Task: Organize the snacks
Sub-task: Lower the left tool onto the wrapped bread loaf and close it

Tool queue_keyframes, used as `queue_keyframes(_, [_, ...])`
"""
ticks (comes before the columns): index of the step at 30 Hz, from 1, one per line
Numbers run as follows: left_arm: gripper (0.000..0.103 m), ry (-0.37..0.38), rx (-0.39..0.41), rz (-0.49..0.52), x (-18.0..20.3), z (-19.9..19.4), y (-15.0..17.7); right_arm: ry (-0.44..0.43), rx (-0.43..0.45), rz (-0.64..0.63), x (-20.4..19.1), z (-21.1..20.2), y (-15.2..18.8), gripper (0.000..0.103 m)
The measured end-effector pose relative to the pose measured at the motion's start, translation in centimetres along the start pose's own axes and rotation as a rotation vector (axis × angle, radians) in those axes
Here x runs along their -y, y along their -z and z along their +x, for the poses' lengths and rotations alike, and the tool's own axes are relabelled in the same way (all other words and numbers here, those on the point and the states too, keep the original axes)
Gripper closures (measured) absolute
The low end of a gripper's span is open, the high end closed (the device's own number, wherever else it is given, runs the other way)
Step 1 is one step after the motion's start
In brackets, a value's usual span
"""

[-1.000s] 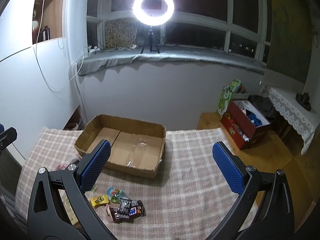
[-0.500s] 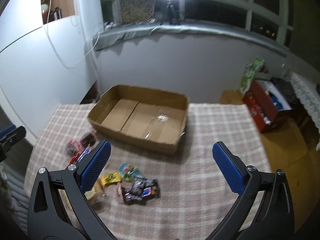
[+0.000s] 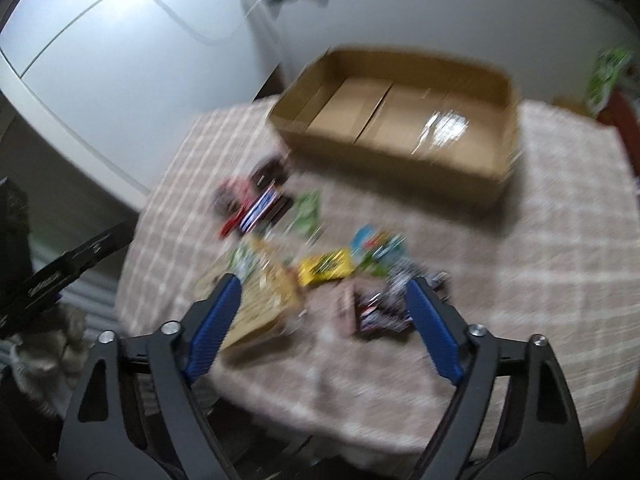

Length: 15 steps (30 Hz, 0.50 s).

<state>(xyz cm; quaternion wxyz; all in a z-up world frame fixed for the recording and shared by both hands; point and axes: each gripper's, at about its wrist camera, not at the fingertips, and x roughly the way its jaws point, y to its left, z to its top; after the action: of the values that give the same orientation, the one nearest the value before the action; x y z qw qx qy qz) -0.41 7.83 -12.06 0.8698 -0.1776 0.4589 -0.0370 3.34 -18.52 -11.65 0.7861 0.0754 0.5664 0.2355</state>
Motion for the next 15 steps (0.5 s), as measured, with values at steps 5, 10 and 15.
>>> queue_keyframes(5, [0.041, 0.086, -0.088, -0.007, -0.1, 2.2, 0.0, -0.099, -0.096, 0.019, -0.7, 2.4, 1.1, 0.044])
queue_keyframes(10, [0.046, 0.129, -0.164, 0.052, 1.0, 4.3, 0.3, -0.178, -0.163, 0.008, -1.9, 3.9, 2.0, 0.060])
queue_keyframes(15, [0.061, 0.162, -0.247, 0.050, 0.7, 6.3, 0.9, -0.194, -0.176, 0.007, -2.6, 5.0, 2.0, 0.072])
